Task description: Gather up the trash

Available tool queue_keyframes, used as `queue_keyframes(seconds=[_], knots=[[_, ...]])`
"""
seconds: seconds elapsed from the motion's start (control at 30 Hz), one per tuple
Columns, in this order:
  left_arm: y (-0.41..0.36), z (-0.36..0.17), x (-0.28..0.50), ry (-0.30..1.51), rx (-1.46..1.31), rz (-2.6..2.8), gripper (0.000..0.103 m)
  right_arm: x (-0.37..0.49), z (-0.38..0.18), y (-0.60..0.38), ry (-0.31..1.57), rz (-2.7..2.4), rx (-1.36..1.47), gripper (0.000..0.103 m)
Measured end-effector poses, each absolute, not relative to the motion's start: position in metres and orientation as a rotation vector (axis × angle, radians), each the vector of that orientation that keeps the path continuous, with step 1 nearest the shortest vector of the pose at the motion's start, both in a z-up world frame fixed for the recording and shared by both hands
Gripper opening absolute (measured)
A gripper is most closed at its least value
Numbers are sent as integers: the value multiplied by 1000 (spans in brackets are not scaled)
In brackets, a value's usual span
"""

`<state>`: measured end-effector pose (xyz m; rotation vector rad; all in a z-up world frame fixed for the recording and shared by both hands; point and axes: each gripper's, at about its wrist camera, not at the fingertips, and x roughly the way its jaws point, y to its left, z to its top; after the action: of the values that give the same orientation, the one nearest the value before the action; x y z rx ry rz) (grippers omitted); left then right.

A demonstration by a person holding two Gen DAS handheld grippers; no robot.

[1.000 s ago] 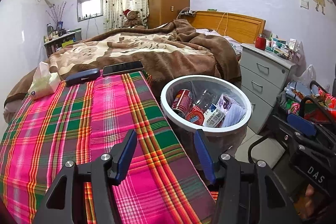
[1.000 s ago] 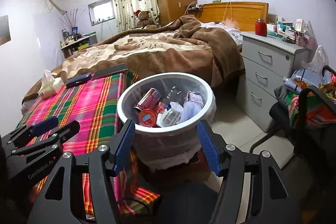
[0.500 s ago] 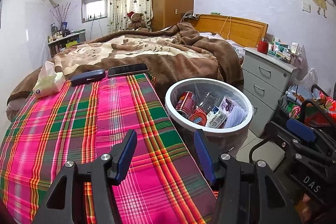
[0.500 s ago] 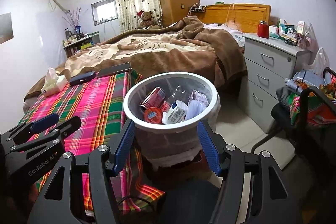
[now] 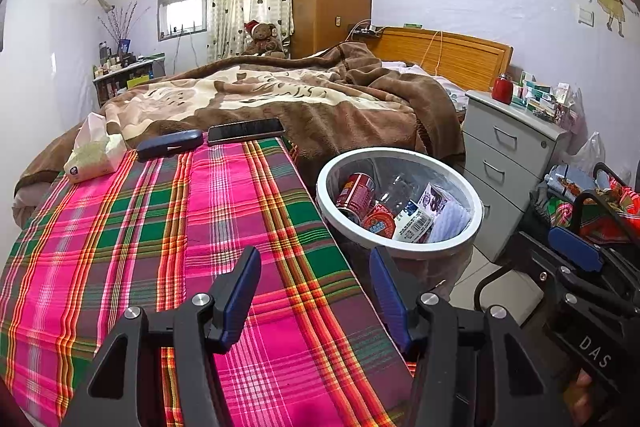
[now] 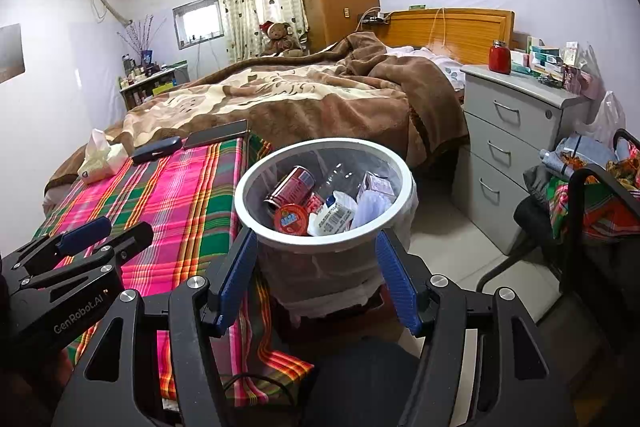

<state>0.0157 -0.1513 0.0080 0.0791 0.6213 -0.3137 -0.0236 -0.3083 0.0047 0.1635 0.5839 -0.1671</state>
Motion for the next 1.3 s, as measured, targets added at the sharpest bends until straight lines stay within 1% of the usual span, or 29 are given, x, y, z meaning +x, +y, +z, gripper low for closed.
queue_keyframes(seconds=[1.3], knots=[[-149, 10, 15, 626, 71, -309, 56, -26, 6, -310, 589, -170, 162, 63]])
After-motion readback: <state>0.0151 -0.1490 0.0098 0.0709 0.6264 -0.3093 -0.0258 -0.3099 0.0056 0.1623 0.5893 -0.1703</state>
